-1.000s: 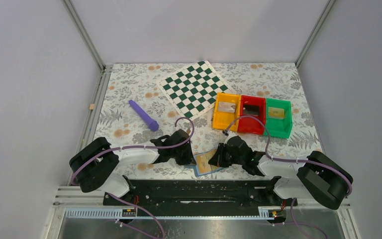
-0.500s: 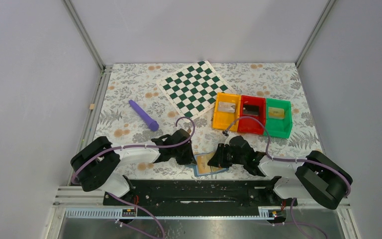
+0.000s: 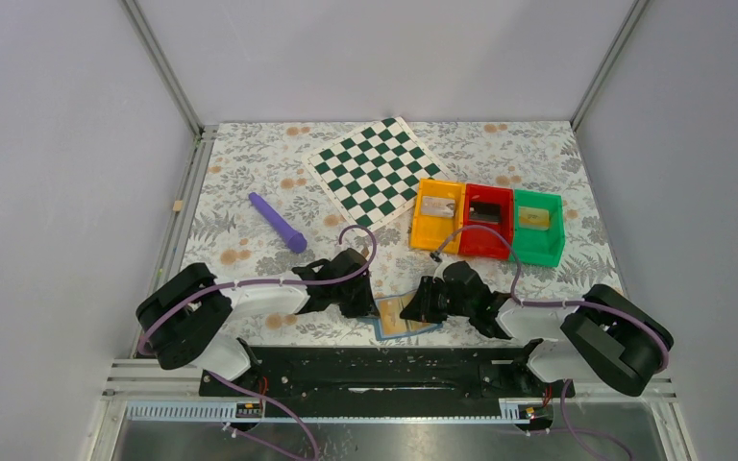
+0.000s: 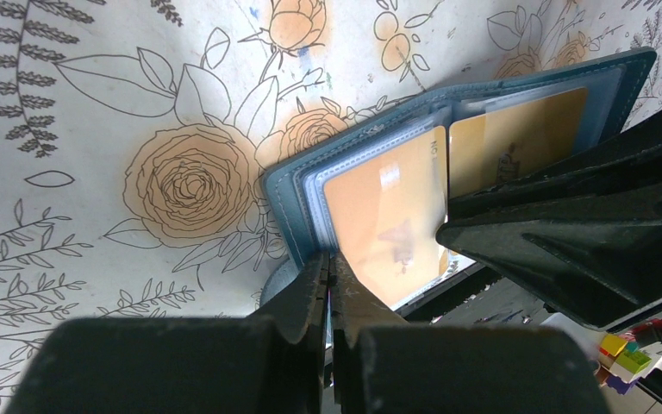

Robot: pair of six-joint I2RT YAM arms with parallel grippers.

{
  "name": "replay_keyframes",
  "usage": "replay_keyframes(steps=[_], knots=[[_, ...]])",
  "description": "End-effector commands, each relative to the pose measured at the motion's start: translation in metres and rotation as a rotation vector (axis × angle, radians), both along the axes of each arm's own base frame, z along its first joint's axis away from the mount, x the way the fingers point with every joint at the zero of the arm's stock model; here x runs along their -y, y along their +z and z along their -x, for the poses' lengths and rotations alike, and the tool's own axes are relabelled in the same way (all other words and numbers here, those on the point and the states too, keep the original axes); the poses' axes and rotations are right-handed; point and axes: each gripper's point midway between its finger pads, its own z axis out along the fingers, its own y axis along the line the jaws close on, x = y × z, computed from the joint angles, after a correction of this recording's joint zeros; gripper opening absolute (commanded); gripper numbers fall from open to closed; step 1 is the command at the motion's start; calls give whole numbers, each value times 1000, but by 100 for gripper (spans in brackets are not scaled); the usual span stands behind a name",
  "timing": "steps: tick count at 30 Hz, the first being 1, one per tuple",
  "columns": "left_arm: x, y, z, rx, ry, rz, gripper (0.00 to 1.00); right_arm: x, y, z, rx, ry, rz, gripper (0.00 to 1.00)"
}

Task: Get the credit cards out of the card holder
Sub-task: Remove the credit card from the card holder.

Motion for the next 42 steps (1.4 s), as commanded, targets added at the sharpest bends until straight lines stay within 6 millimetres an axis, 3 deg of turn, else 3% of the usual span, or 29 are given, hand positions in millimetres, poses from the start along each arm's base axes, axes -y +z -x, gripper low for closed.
replay_keyframes(steps=[1, 3, 6, 21, 29, 37, 42], knots=[[-12, -22, 0, -13, 11, -85, 0, -21, 25, -3, 42, 39, -124, 18], [-12, -23, 1, -13, 11, -86, 0, -21, 27, -3, 43, 38, -133, 15], [-14, -24, 1, -14, 14, -98, 0, -21, 28, -2, 40, 44, -147, 0], [-41, -33, -7, 0, 62, -264, 0, 15, 16, -5, 23, -40, -53, 0], [-40, -31, -11, 7, 61, -275, 0, 35, 21, -10, 62, -90, 34, 0], [-46, -30, -15, 28, 70, -288, 0, 43, 23, -13, 59, -108, 41, 0], [-37, -19, -19, 52, 59, -234, 0, 33, 40, -10, 81, -65, -40, 0]])
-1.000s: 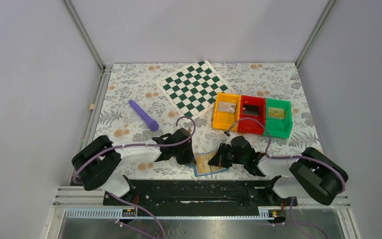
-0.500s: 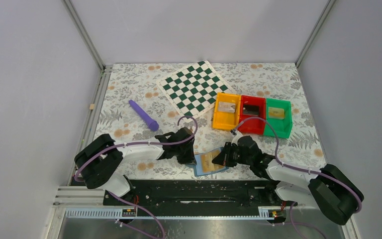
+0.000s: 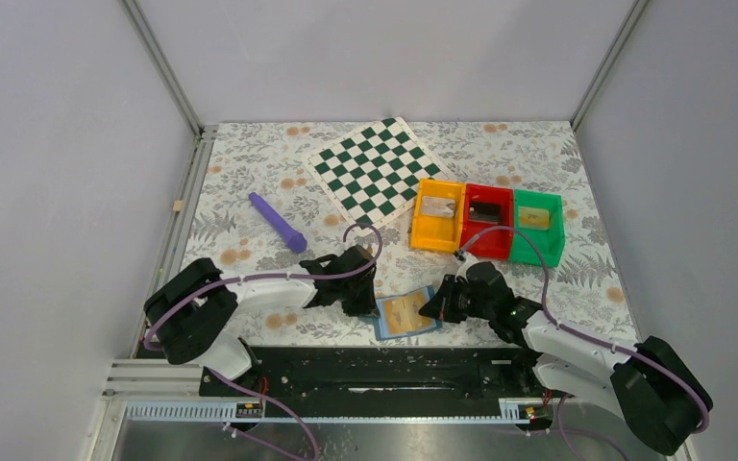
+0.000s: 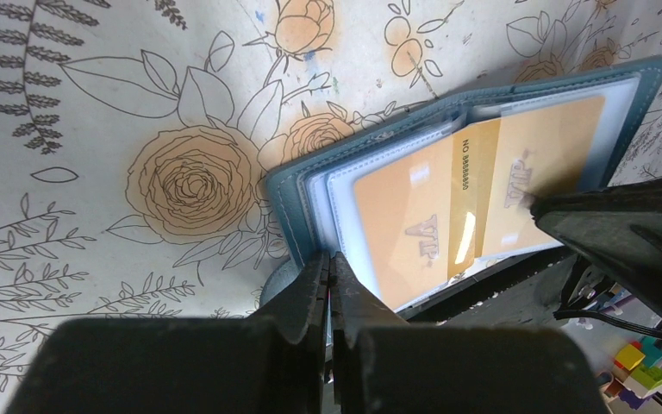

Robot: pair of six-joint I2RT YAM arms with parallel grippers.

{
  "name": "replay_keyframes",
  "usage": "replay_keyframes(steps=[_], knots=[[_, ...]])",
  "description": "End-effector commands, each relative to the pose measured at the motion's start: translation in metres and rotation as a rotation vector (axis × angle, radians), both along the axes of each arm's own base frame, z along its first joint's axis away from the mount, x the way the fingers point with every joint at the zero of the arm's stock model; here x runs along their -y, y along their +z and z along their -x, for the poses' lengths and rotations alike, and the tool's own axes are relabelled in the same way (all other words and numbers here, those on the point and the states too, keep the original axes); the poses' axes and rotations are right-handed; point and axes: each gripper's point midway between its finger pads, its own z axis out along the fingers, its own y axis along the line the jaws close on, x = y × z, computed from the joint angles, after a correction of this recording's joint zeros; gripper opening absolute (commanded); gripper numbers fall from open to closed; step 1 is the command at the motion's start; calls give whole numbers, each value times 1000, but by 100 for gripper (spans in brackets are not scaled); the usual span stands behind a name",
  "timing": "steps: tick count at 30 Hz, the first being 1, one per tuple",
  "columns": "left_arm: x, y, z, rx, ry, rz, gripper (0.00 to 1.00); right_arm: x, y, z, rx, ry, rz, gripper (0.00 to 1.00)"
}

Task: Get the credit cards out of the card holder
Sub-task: Remove the credit card from the card holder.

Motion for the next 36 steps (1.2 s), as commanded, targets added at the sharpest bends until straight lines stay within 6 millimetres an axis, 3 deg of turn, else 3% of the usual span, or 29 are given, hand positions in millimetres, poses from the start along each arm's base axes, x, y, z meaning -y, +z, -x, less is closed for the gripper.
replay_keyframes(steps=[1, 4, 7, 17, 20, 26, 31, 36], knots=[[-33, -17, -16, 80, 42, -144, 0, -16, 31, -5, 62, 60, -101, 2], [-28, -13, -16, 76, 34, -126, 0, -22, 40, -3, 67, 83, -139, 13], [-23, -6, -16, 77, 37, -98, 0, -27, 48, -2, 65, 105, -162, 17], [1, 40, -16, 108, 2, 28, 1, -30, 67, -8, 27, 47, -190, 16], [17, 49, -13, 103, -23, 112, 2, -33, 74, -9, 11, 43, -189, 15], [22, 43, -11, 93, -21, 145, 2, -39, 71, -10, -3, 23, -148, 17], [12, 23, -10, 79, -1, 84, 2, -51, 54, -11, -26, 40, -128, 24], [1, 4, -6, 63, 6, 36, 1, -45, 29, -16, -18, 29, -55, 35]])
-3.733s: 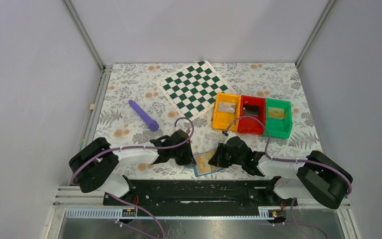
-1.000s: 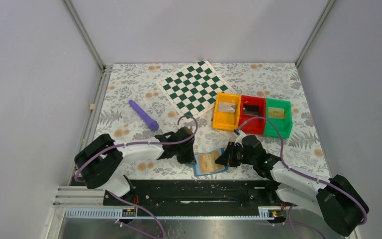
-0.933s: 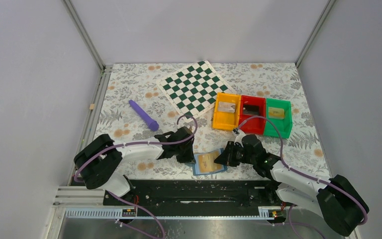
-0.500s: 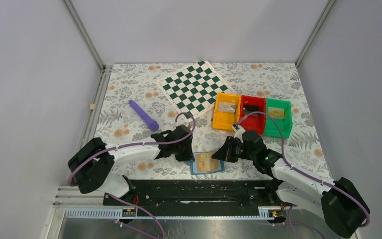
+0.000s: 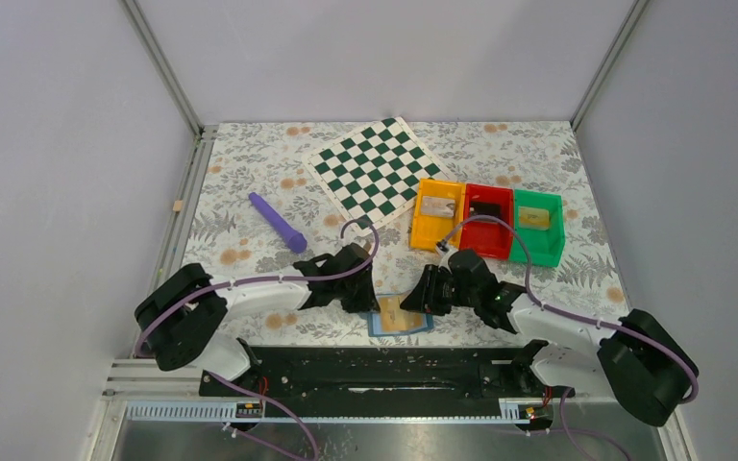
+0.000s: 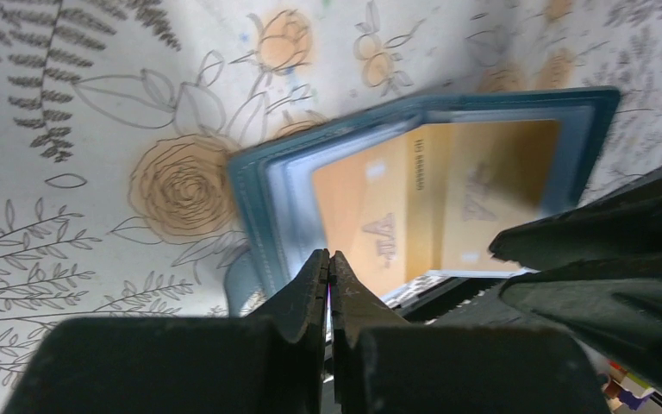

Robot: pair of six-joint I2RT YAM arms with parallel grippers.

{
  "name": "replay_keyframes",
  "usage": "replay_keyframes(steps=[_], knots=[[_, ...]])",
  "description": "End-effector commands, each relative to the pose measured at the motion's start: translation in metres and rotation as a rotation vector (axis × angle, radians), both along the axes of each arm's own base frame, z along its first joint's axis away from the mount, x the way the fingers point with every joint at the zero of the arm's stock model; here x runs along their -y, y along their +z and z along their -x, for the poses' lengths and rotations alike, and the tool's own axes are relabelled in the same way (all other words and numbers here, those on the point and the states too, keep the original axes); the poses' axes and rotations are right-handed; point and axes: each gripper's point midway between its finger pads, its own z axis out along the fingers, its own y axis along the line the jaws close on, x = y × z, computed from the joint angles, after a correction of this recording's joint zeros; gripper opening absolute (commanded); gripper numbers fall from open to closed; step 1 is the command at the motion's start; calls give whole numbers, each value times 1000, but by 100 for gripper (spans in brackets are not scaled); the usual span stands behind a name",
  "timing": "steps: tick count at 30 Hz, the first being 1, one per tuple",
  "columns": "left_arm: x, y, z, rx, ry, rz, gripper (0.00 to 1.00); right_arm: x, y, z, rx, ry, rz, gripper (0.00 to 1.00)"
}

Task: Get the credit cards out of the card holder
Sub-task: Remove the credit card from the card holder.

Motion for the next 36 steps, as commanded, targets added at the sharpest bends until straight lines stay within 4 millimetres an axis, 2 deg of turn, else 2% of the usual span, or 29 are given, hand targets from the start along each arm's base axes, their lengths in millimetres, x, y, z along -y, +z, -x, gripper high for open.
replay_keyframes(steps=[1, 7, 12, 15, 19, 24, 26, 28, 29, 36], knots=[[-5, -16, 0, 2, 12, -24, 1, -1, -6, -15, 76, -20, 33, 37], [-15, -32, 7, -23, 24, -53, 1, 3, -36, -8, 43, 12, 75, 41], [-17, -37, 10, -33, 20, -60, 1, 3, -56, -1, 2, 19, 62, 42], [-19, -40, 11, -36, 19, -72, 1, 3, -62, 2, -9, 19, 55, 42], [-21, -42, 12, -41, 22, -78, 1, 1, -59, 2, 1, 27, 23, 41], [-24, -44, 12, -43, 25, -91, 1, 5, -55, -3, 15, 7, 9, 31], [-26, -45, 12, -44, 30, -106, 1, 8, -55, -4, 20, 3, 6, 20], [-29, -47, 12, -45, 32, -125, 1, 11, -53, -6, 31, 2, 2, 4], [-31, -46, 12, -43, 34, -131, 1, 11, -52, -6, 33, 8, -2, 0], [-37, -43, 9, -27, 41, -167, 1, 16, -44, -10, 50, 6, -23, 0]])
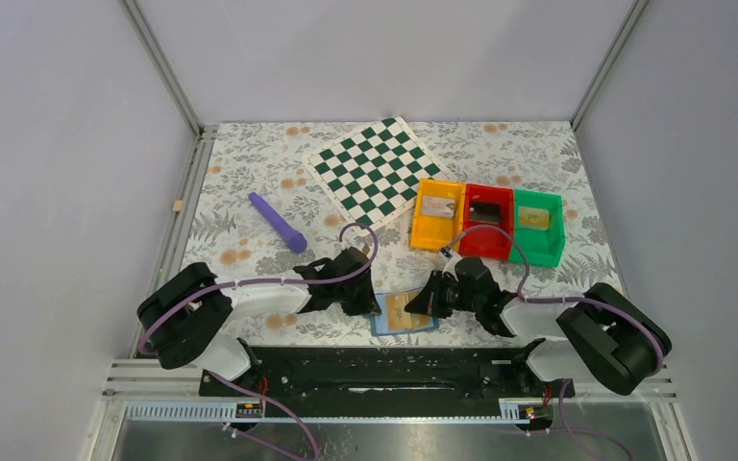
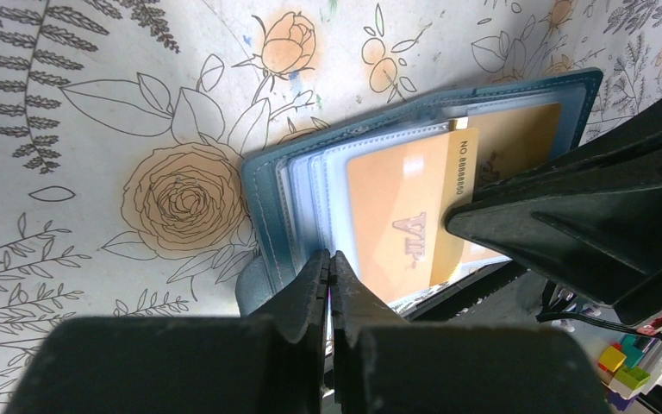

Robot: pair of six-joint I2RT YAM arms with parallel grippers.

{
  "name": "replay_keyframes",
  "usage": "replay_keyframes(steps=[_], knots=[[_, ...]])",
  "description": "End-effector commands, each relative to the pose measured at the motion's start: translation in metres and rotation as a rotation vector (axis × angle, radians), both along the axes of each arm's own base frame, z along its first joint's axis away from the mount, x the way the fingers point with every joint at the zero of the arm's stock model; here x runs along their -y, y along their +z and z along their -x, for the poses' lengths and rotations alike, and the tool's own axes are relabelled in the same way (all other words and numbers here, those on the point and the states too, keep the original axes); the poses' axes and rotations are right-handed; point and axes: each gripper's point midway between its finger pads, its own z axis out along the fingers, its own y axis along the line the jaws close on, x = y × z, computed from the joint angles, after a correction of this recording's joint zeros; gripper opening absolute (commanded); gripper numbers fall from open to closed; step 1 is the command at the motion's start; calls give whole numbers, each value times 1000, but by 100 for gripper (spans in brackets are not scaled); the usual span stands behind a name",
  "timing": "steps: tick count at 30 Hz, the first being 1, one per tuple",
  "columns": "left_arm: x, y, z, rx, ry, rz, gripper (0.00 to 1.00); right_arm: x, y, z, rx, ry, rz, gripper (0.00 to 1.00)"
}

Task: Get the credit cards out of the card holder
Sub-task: Remove the credit card from the card holder, then place the credit card in the storage box.

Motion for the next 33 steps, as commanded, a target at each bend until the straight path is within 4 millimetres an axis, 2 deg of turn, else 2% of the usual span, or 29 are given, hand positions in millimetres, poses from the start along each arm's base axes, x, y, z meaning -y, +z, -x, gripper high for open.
replay_keyframes(steps=[1, 13, 28, 33], knots=[[-37, -29, 8, -21, 20, -185, 1, 10, -2, 0, 21, 6, 26, 0], [-40, -25, 6, -18, 22, -194, 1, 30, 12, -3, 60, -34, 97, 0], [-23, 11, -3, 29, 8, -116, 2, 34, 44, -4, 118, -65, 63, 0], [-14, 29, -7, 58, 4, -66, 5, 35, 55, -4, 137, -67, 60, 0]])
